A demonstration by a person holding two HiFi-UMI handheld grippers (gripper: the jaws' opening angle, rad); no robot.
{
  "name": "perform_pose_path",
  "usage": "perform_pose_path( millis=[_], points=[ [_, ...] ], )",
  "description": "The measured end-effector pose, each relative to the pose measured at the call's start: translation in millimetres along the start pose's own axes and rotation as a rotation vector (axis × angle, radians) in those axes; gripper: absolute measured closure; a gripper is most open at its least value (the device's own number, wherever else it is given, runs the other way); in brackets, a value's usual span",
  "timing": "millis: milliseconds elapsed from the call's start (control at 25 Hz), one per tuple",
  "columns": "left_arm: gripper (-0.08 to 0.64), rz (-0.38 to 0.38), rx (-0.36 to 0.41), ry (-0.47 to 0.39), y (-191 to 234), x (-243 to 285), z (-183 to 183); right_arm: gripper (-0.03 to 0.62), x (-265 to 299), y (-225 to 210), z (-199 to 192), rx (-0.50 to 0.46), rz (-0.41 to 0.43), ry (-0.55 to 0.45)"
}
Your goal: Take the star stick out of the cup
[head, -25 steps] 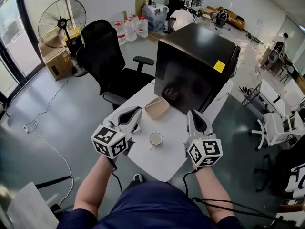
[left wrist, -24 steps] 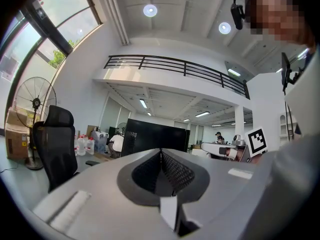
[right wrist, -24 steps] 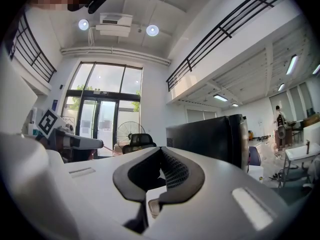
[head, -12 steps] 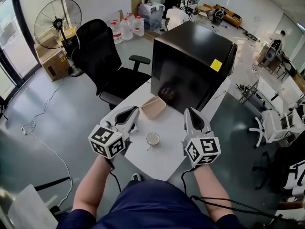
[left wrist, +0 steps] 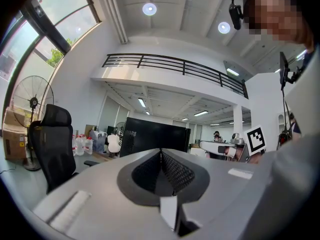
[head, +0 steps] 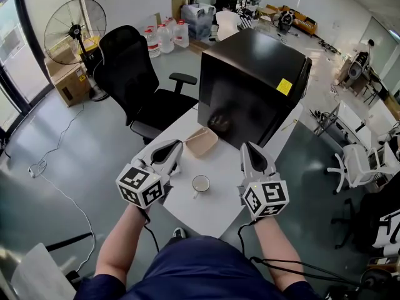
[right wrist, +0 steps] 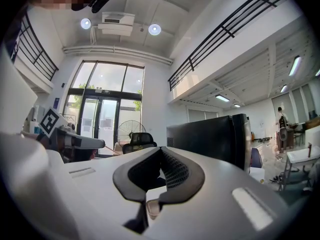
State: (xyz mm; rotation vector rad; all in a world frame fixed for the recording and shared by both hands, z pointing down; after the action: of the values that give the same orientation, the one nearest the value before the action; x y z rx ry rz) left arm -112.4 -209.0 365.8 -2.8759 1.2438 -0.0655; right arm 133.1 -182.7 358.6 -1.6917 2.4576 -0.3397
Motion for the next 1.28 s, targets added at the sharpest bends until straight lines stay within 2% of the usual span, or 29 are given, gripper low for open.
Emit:
perform_pose_path(
  millis=[1280],
  points=[
    [0.551, -0.013, -0.015, 0.017, 10.5, 4.7, -8.0, 0.586, 4.1, -1.4, -7.2, 0.008, -0.015, 0.006]
  ],
)
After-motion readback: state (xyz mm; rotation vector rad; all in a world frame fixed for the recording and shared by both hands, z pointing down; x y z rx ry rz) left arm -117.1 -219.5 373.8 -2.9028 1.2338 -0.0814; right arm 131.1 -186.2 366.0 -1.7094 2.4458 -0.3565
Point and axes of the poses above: the fingertips, and each gripper's own axes: x forward along the fingers, y to its left, z out of its top, the point moved 6 cm from there along -x, backward along the fingers, and after that the axes turned 13 degrees about x, right-handed, at the moved point
